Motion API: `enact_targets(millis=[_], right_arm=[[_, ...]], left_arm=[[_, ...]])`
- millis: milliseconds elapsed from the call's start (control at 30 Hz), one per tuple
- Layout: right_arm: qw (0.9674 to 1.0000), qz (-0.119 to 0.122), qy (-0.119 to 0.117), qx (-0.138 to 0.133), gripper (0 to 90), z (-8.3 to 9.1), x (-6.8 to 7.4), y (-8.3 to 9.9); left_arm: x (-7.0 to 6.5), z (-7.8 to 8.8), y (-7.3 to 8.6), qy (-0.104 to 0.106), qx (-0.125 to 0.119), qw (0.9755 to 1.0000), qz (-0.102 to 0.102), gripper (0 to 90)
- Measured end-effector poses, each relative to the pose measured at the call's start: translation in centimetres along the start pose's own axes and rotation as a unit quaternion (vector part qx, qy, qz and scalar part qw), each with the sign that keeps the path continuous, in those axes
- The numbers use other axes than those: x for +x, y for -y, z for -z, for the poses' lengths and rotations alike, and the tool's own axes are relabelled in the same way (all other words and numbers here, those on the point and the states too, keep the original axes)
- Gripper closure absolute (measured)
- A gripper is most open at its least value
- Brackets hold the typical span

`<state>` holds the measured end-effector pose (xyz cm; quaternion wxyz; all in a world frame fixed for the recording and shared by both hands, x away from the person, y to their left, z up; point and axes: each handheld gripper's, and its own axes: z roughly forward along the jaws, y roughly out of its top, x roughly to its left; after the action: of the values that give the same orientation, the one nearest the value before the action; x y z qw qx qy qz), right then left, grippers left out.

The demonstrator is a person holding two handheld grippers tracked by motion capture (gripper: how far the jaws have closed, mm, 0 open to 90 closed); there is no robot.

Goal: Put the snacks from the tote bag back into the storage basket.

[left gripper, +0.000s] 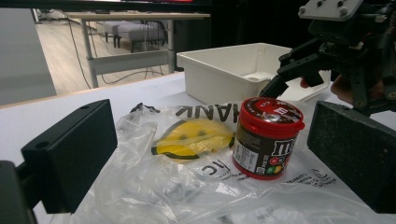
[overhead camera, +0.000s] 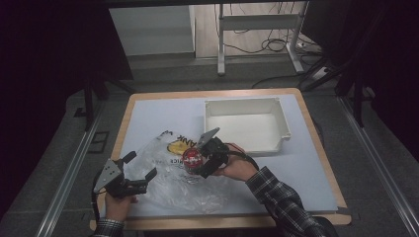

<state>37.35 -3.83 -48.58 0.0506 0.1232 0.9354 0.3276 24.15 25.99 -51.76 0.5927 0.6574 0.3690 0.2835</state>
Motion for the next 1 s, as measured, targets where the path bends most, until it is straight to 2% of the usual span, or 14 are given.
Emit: enact_targets(millis=[500,833,1000], right_arm=[[0.9981,0.034,-0.007,0.052,15.1,-1.9,-0.3,-1.7],[0.9942,0.052,-0.016,0.093,17.2,-3.3,-0.4,-2.6],[0.9922,0.052,-0.02,0.112,19.7,-3.5,-0.3,-3.2]], left_arm=[[0.0,0.0,0.0,0.0,0.0,1.0,0.0,1.6],[0.0,0.0,0.0,0.0,0.001,1.0,0.0,1.6],[0.0,0.0,0.0,0.0,0.001,1.0,-0.001,1.6]])
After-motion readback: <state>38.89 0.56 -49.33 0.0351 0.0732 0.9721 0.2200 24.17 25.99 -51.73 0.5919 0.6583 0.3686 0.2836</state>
